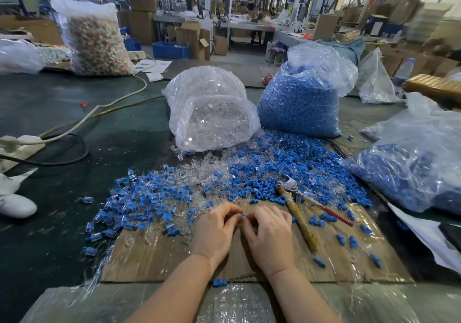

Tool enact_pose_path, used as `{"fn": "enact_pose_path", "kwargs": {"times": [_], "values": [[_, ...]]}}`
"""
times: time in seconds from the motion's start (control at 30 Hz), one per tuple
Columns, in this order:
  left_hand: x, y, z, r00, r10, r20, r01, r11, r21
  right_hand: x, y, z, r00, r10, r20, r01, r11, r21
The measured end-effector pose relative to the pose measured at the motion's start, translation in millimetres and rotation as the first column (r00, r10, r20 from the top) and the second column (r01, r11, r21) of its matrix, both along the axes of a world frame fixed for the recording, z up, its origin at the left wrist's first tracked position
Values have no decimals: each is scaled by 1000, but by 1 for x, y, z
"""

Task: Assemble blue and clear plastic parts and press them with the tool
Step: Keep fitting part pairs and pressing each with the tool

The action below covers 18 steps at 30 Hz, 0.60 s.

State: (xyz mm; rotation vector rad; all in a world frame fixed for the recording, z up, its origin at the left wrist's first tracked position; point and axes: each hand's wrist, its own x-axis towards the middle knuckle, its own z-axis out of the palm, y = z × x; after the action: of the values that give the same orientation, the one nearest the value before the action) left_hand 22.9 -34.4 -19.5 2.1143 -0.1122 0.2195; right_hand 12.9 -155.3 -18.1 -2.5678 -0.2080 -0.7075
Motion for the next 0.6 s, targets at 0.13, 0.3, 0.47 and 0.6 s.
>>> {"fn": "enact_pose_path", "kwargs": {"times": [0.13, 0.3, 0.47, 0.6], "values": [[1, 0, 1, 1000, 0, -7, 0, 999, -45, 0, 0, 0, 1000, -9, 12, 9, 1000, 16], [1, 0, 2, 1000, -6, -20, 5, 997, -81, 0, -1, 0, 1000, 18, 1, -18, 998, 54], [0, 0, 4, 1000, -13, -17, 11, 992, -125, -2, -1, 1, 998, 54, 29, -56, 997, 62], [1, 0, 4, 1000, -19, -21, 17, 995, -103, -2, -1, 2, 998, 59, 39, -60, 997, 46]]}}
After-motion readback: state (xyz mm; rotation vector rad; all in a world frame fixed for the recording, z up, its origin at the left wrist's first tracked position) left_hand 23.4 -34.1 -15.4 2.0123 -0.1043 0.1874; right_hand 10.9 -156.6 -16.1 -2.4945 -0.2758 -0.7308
